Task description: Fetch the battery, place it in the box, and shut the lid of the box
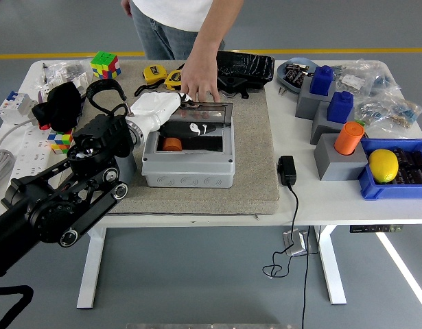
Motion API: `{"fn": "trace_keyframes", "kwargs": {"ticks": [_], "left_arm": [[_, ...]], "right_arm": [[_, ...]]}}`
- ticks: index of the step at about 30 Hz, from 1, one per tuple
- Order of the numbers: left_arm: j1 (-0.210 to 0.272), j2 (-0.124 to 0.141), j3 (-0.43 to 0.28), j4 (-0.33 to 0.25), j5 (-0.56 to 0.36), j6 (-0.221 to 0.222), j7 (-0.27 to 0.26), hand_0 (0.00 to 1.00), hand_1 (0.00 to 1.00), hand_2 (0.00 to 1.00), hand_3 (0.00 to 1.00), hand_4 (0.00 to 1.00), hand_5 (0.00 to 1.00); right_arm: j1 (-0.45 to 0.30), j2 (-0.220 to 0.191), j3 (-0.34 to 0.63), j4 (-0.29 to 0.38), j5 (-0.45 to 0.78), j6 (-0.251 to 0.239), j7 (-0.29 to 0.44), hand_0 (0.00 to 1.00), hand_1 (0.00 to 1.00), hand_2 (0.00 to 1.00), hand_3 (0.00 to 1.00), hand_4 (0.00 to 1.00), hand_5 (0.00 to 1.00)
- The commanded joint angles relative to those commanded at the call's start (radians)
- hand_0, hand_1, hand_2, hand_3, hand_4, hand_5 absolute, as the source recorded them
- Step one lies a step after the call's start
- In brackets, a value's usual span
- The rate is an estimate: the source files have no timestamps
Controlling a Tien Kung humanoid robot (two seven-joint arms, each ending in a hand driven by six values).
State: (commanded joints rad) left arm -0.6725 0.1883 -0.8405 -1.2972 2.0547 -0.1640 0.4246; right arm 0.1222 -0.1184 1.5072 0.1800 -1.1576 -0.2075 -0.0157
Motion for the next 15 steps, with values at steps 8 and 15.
{"fn": "trace_keyframes", "kwargs": {"ticks": [8,15], "left_arm": [[0.004,0.039,0.017,-0.091,-0.017,-0.102,0.115,0.849,0.836,0.815,0.828,0.998,0.998],[0.004,0.066,0.021,-0.148,-0.148,-0.196,0.221,0.805,0.804,0.798,0.815,0.998,0.998]], "right_arm": [[0.002,-0.003,-0.002,0.000,0.004,0.000,0.001,0.860,0.793,0.743,0.774,0.998,0.998],[0.002,-0.005,0.003,0.000,0.000,0.000,-0.001,0.861,0.794,0.744,0.774,0.998,0.998]]}}
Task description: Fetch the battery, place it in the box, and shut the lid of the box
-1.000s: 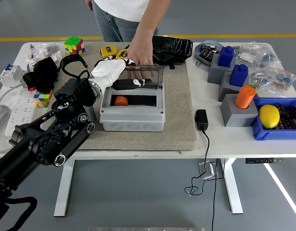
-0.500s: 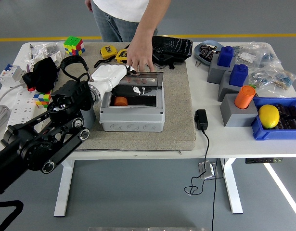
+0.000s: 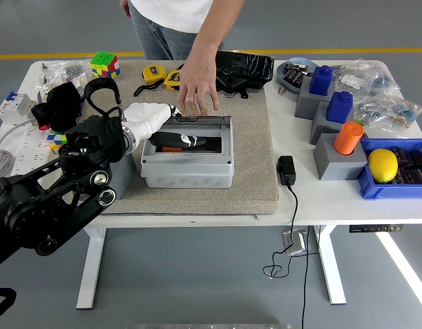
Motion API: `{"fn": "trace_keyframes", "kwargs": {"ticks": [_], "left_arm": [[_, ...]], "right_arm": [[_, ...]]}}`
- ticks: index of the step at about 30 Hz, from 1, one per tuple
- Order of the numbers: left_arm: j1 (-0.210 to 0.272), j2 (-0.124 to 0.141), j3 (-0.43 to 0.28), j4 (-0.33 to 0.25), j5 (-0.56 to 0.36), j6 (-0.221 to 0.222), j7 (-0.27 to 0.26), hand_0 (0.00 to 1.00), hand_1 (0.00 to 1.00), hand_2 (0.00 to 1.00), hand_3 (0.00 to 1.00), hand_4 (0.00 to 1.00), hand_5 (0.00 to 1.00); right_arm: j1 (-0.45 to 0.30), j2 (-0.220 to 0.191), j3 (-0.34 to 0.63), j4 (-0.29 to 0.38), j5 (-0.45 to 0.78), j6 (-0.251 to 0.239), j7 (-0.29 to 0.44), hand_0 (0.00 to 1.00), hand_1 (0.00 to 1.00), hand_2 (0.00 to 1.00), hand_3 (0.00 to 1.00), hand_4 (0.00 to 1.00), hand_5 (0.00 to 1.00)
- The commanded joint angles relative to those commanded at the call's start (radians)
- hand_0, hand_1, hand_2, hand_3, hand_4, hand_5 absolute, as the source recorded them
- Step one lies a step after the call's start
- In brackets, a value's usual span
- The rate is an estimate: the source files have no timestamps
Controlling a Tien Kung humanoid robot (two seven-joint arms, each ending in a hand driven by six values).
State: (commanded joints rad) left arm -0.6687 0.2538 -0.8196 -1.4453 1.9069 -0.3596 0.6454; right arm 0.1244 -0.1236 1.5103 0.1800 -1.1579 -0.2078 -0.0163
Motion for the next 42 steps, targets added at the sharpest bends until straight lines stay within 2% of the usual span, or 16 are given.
{"fn": "trace_keyframes", "kwargs": {"ticks": [3,4,6,8,10,12,15,16,19,21,22,26,29,33,34,42], "left_arm": [[0.007,-0.002,-0.009,-0.010,-0.046,-0.012,0.000,0.805,0.804,0.798,0.815,0.998,0.998],[0.008,-0.003,-0.011,-0.010,-0.061,-0.013,0.000,0.695,0.723,0.719,0.712,0.998,0.998],[0.014,-0.005,-0.016,-0.021,-0.101,-0.012,-0.007,0.695,0.723,0.719,0.712,0.998,0.998],[0.016,-0.007,-0.021,-0.035,-0.103,-0.021,0.000,0.695,0.723,0.719,0.712,0.998,0.998],[0.019,-0.010,-0.033,-0.052,-0.077,-0.002,-0.021,0.620,0.700,0.688,0.680,0.998,0.998],[0.022,-0.013,-0.048,-0.063,-0.031,0.022,-0.045,0.620,0.700,0.688,0.680,0.998,0.998],[0.039,-0.022,-0.085,-0.068,0.039,0.111,-0.134,0.620,0.700,0.688,0.680,0.998,0.998],[0.051,-0.029,-0.104,-0.068,0.059,0.144,-0.165,0.736,0.764,0.748,0.732,0.998,0.998],[0.091,-0.057,-0.186,-0.061,0.069,0.256,-0.285,0.736,0.764,0.748,0.732,0.998,0.998],[0.129,-0.081,-0.255,-0.055,0.015,0.338,-0.369,0.736,0.764,0.748,0.732,0.998,0.998],[0.143,-0.089,-0.284,-0.054,-0.017,0.374,-0.415,0.830,0.860,0.823,0.785,0.998,0.998],[0.195,-0.108,-0.389,-0.051,-0.161,0.462,-0.577,0.830,0.860,0.823,0.785,0.998,0.998],[0.235,-0.110,-0.466,-0.039,-0.291,0.460,-0.706,0.875,0.910,0.872,0.830,0.998,0.998],[0.288,-0.097,-0.553,-0.022,-0.459,0.407,-0.860,0.875,0.910,0.872,0.830,0.998,0.998],[0.295,-0.095,-0.566,-0.021,-0.498,0.399,-0.885,0.957,0.980,0.944,0.912,0.998,0.998],[0.387,-0.072,-0.699,0.016,-0.836,0.293,-1.004,0.998,0.998,0.986,0.956,0.998,0.998]], "right_arm": [[0.002,0.001,-0.003,0.000,0.005,0.000,0.002,0.861,0.794,0.744,0.774,0.998,0.998],[0.002,0.001,-0.004,0.000,0.007,0.000,0.002,0.861,0.794,0.744,0.775,0.998,0.998],[0.002,0.001,-0.005,0.000,0.009,-0.001,0.003,0.861,0.794,0.744,0.775,0.998,0.998],[0.002,0.002,-0.002,0.000,0.006,-0.001,0.002,0.861,0.794,0.744,0.775,0.998,0.998],[0.001,0.002,-0.001,0.000,0.005,0.000,0.002,0.861,0.794,0.745,0.775,0.998,0.998],[0.001,0.003,0.001,0.000,0.005,0.000,0.002,0.861,0.794,0.745,0.775,0.998,0.998],[0.003,0.004,0.001,0.000,0.006,-0.001,0.003,0.861,0.794,0.745,0.775,0.998,0.998],[0.004,0.005,0.003,0.000,0.005,-0.001,0.003,0.859,0.794,0.745,0.775,0.998,0.998],[0.006,0.009,0.015,0.000,-0.003,-0.002,0.002,0.859,0.794,0.745,0.775,0.998,0.998],[0.005,0.012,0.009,0.000,0.006,-0.002,0.005,0.859,0.794,0.745,0.775,0.998,0.998],[0.005,0.013,0.008,0.000,0.008,-0.002,0.006,0.860,0.794,0.745,0.775,0.998,0.998],[0.001,0.017,0.014,0.000,0.006,-0.001,0.007,0.860,0.794,0.745,0.775,0.998,0.998],[0.000,0.017,0.022,0.000,0.002,-0.001,0.006,0.859,0.794,0.745,0.775,0.998,0.998],[0.002,0.015,0.031,0.000,-0.001,-0.002,0.007,0.859,0.794,0.745,0.775,0.998,0.998],[0.003,0.015,0.033,0.000,-0.001,-0.002,0.007,0.861,0.794,0.745,0.775,0.998,0.998],[-0.001,0.016,0.042,0.000,-0.004,0.000,0.008,0.858,0.794,0.745,0.776,0.998,0.998]]}}
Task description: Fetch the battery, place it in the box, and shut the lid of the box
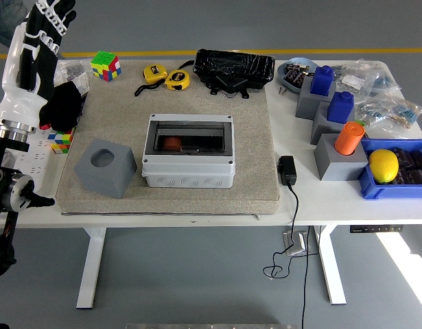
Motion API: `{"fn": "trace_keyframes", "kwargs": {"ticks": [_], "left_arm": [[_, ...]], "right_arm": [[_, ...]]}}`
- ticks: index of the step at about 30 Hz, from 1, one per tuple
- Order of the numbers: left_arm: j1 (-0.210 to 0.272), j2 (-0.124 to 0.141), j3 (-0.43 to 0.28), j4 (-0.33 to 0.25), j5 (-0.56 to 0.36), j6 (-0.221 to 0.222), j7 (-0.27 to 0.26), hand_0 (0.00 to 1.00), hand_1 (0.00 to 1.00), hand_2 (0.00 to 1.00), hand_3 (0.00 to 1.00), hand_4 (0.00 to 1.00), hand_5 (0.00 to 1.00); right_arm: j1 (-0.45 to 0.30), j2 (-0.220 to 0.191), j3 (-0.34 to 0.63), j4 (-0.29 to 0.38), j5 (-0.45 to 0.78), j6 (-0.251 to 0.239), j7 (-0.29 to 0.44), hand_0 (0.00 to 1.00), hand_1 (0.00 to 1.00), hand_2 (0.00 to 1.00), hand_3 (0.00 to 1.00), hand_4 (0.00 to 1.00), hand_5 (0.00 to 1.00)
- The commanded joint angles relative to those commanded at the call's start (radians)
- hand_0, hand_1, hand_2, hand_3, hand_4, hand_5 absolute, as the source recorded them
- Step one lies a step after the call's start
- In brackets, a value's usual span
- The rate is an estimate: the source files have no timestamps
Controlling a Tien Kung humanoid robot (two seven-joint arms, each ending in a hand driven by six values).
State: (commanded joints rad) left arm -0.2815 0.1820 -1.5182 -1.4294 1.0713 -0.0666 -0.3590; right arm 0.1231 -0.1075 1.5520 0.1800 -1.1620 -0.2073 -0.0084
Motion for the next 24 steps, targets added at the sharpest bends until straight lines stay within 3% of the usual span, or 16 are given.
{"fn": "trace_keyframes", "kwargs": {"ticks": [7,9,14,20,24], "left_arm": [[0.066,0.047,-0.055,0.032,-0.293,-0.012,-0.003,0.998,0.998,0.993,0.964,0.998,0.998],[0.081,0.076,-0.058,0.051,-0.332,-0.005,0.011,0.998,0.998,0.993,0.964,0.998,0.998],[0.108,0.113,-0.085,0.078,-0.248,0.018,0.075,0.998,0.998,0.985,0.964,0.998,0.998],[0.124,0.126,-0.110,0.057,-0.050,0.039,0.161,0.998,0.998,0.978,0.959,0.998,0.998],[0.122,0.124,-0.104,0.048,0.003,0.040,0.176,0.998,0.998,0.977,0.959,0.998,0.998]], "right_arm": [[-0.002,-0.001,-0.005,0.000,0.006,0.000,0.002,0.859,0.794,0.744,0.776,0.998,0.998],[-0.004,-0.003,-0.008,0.000,0.007,0.001,0.001,0.859,0.794,0.744,0.776,0.998,0.998],[-0.008,-0.008,0.002,0.000,0.001,0.001,-0.002,0.861,0.793,0.744,0.776,0.998,0.998],[-0.011,-0.009,0.002,0.000,0.003,0.001,-0.001,0.860,0.794,0.745,0.776,0.998,0.998],[-0.011,-0.009,0.002,0.000,0.003,0.001,-0.001,0.861,0.793,0.745,0.775,0.998,0.998]]}}
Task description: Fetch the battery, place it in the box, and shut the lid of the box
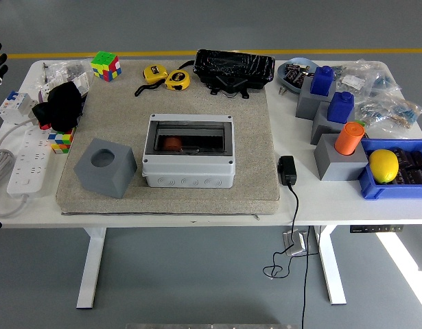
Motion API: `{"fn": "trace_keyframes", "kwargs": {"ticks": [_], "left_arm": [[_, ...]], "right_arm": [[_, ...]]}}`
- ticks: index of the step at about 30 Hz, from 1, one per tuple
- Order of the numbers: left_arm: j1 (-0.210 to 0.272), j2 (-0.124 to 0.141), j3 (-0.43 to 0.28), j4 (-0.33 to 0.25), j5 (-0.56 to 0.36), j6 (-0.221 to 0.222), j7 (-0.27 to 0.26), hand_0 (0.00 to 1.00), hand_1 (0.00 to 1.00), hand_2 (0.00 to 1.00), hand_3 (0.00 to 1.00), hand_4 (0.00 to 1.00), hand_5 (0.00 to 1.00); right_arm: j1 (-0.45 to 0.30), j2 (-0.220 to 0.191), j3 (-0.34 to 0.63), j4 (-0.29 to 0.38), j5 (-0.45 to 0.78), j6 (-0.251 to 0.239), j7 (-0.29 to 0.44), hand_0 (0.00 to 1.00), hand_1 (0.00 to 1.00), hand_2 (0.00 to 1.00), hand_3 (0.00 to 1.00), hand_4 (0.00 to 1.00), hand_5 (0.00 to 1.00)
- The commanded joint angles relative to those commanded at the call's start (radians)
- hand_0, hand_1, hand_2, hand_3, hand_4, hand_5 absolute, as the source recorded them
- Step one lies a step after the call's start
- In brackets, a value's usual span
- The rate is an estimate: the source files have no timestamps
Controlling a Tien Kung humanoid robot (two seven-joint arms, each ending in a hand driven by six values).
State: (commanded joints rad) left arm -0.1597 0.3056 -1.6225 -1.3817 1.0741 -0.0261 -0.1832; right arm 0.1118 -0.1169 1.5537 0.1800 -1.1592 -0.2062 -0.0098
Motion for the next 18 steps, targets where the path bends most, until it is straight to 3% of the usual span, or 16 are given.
{"fn": "trace_keyframes", "kwargs": {"ticks": [6,18], "left_arm": [[0.001,-0.001,0.015,-0.016,0.067,0.018,0.028,0.998,0.998,0.977,0.953,0.998,0.998],[0.006,-0.010,0.023,-0.022,0.068,0.025,0.026,0.998,0.998,0.977,0.953,0.998,0.998]], "right_arm": [[0.000,-0.001,0.002,0.000,-0.001,-0.001,0.000,0.863,0.793,0.745,0.775,0.998,0.998],[0.004,0.000,0.003,0.000,0.001,-0.003,0.001,0.863,0.793,0.745,0.776,0.998,0.998]]}}
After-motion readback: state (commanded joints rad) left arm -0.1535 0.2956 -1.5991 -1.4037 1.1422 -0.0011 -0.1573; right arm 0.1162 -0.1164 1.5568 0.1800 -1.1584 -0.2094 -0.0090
